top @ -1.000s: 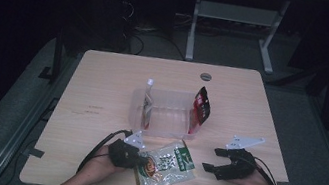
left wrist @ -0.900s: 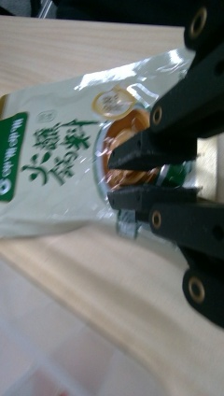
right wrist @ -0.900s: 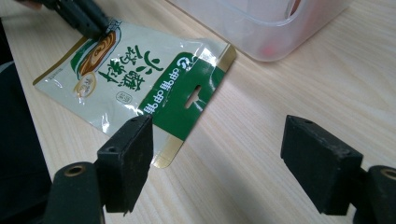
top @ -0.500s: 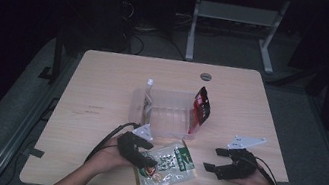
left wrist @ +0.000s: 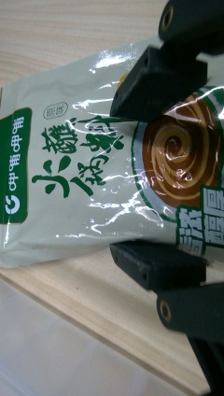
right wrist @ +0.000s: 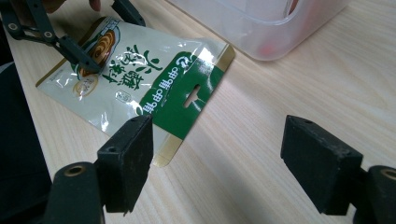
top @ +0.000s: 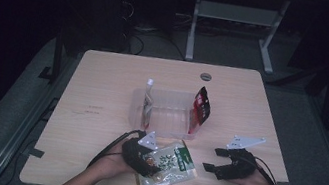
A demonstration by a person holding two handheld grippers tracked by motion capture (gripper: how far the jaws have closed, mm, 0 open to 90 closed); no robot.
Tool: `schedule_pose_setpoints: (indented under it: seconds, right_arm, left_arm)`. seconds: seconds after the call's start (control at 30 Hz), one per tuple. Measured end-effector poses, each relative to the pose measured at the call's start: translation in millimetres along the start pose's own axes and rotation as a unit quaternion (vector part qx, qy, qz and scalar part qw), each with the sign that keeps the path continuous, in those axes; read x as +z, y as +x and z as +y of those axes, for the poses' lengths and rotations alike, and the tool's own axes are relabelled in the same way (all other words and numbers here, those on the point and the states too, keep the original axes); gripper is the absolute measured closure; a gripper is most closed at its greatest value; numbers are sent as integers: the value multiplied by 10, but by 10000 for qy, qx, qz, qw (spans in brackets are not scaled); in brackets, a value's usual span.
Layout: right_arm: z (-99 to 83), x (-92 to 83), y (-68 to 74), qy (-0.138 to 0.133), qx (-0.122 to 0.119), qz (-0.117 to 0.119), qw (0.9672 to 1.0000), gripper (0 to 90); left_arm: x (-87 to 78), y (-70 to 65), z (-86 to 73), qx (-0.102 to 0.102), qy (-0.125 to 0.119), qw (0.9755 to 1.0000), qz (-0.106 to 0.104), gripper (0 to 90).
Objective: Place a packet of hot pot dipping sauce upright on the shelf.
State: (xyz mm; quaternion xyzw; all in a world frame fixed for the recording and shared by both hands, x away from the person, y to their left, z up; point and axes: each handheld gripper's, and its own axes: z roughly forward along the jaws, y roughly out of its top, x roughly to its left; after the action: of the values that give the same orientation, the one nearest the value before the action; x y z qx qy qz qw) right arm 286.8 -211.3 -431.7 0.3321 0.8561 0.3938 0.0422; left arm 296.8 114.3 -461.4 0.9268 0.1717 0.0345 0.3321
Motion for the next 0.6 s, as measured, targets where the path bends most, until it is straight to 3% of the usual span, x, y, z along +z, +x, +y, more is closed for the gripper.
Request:
schedule_pose_setpoints:
  seconds: [0.17,0.33,0.6]
  right_arm:
    - [3,6,-5,-22,-53,31,10000,249]
    - [6,10,3,-20,-16,44,10000,249]
    - [16,10,9,-21,12,87,10000,252]
  left_arm:
    - [-14,-7,8,13,12,9999,117,448]
    - [-29,13,-3,-39,-42,9999,99,567]
    - [-43,55,-32,-260,-156,9995,-112,754]
